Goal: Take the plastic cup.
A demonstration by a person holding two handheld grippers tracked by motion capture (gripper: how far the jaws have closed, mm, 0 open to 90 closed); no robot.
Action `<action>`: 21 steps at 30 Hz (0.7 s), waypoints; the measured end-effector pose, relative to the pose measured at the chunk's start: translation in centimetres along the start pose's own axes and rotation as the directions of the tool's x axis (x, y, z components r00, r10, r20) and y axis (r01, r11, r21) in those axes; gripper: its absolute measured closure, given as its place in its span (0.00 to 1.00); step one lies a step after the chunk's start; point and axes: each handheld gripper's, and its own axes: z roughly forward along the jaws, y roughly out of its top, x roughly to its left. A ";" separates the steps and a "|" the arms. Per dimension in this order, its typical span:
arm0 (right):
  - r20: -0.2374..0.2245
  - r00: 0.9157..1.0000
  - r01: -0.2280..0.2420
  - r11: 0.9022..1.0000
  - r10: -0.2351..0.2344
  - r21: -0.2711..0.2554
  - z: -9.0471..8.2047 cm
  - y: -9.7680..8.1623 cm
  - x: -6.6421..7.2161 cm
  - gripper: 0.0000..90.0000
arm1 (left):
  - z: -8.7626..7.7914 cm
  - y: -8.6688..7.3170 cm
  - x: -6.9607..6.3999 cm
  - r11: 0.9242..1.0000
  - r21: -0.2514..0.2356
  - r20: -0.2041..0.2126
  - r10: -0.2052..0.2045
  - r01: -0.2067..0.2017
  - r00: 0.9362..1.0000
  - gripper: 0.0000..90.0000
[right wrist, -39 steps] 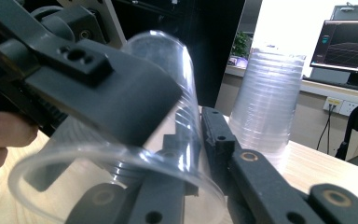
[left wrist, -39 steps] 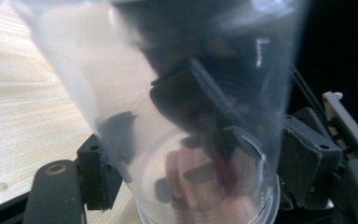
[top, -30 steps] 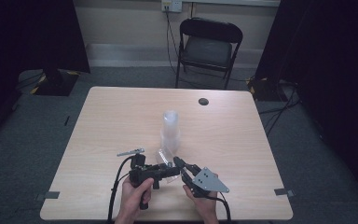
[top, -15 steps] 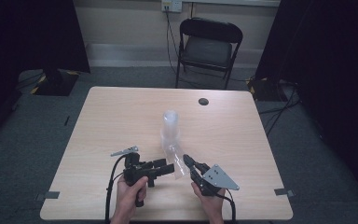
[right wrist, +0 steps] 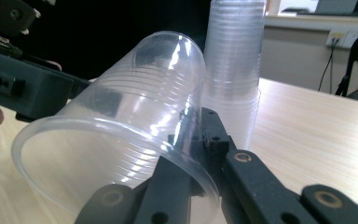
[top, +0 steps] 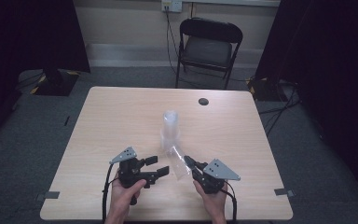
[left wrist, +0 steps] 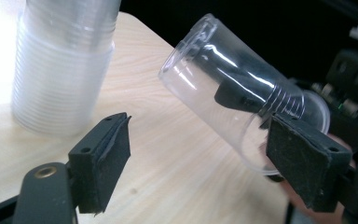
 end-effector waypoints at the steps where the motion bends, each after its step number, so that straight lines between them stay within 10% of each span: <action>1: -0.002 1.000 0.000 1.000 0.000 0.010 0.0 0.1 -0.1 1.00 | 0.0 0.0 -0.1 1.000 0.001 -0.008 0.021 -0.021 1.000 0.24; 14: -0.053 0.999 0.000 0.986 0.009 0.164 0.1 2.0 -1.1 1.00 | 0.6 -0.7 -0.5 0.966 0.034 -0.139 0.258 -0.256 0.956 0.24; 21: -0.087 0.995 -0.025 0.967 0.048 0.254 0.4 2.9 -1.5 1.00 | 0.6 -0.7 -0.3 0.971 0.082 -0.090 0.230 -0.223 0.969 0.18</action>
